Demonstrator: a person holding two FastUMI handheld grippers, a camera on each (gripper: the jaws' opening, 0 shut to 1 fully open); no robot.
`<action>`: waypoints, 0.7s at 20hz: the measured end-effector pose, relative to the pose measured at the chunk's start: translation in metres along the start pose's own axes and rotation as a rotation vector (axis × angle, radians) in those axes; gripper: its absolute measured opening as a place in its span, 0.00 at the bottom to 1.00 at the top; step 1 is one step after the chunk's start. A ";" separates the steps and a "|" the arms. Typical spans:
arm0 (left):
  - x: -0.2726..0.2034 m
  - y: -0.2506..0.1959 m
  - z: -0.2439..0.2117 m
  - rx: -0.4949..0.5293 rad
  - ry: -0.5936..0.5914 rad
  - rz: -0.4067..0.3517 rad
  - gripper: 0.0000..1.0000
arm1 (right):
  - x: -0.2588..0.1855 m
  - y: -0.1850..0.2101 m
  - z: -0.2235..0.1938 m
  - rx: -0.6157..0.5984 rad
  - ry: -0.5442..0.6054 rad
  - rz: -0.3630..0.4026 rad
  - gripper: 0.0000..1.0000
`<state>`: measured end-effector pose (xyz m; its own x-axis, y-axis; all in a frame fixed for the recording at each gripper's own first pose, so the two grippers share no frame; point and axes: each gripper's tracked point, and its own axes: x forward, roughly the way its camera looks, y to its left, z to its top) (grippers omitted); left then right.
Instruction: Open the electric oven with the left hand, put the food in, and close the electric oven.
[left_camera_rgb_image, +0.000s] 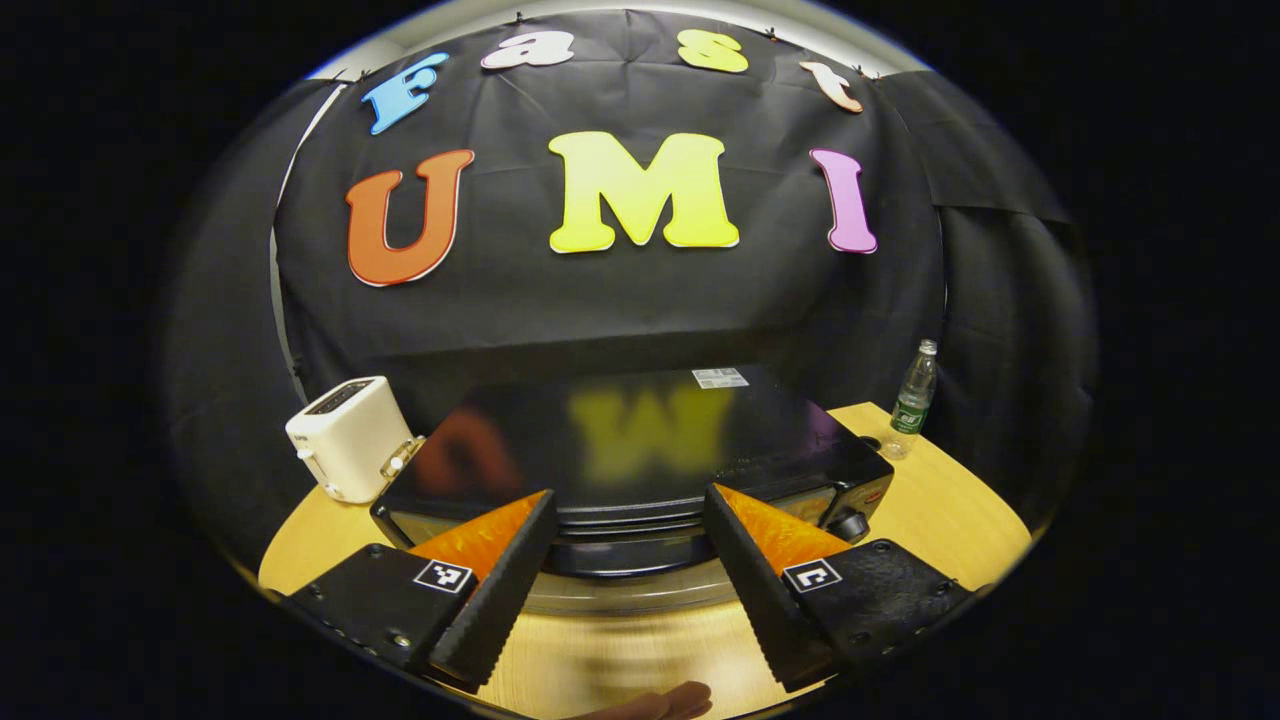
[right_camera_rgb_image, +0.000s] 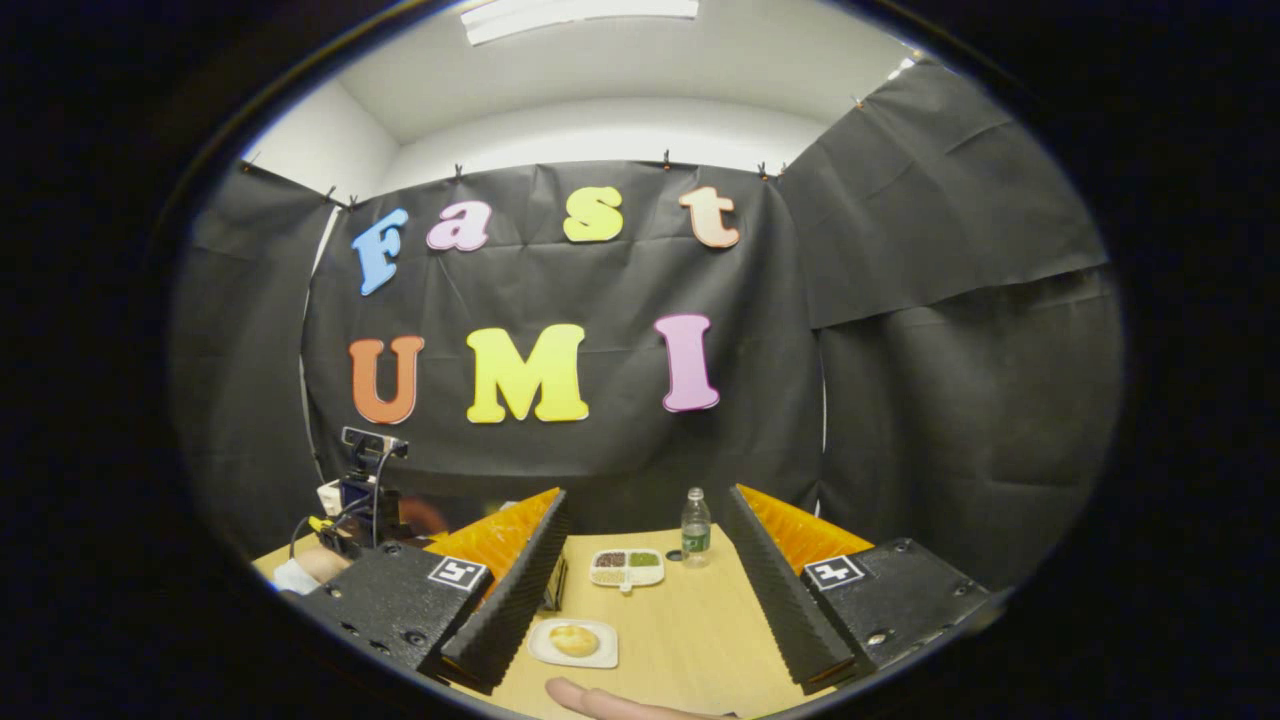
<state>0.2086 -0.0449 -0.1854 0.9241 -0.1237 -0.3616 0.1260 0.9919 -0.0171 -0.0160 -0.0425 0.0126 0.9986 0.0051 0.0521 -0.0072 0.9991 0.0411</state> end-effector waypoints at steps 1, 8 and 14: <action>-0.001 0.000 -0.001 -0.002 -0.004 -0.002 0.98 | 0.001 -0.001 0.000 -0.002 0.000 -0.001 0.97; -0.035 -0.005 -0.020 0.031 0.003 0.021 0.98 | -0.004 0.002 -0.004 -0.007 0.006 0.004 1.00; -0.064 -0.007 -0.044 0.040 -0.019 0.053 0.98 | -0.010 0.005 -0.006 -0.014 0.009 0.006 0.96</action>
<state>0.1327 -0.0431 -0.2032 0.9364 -0.0719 -0.3436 0.0906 0.9951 0.0387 -0.0260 -0.0368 0.0065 0.9990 0.0119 0.0436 -0.0130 0.9996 0.0265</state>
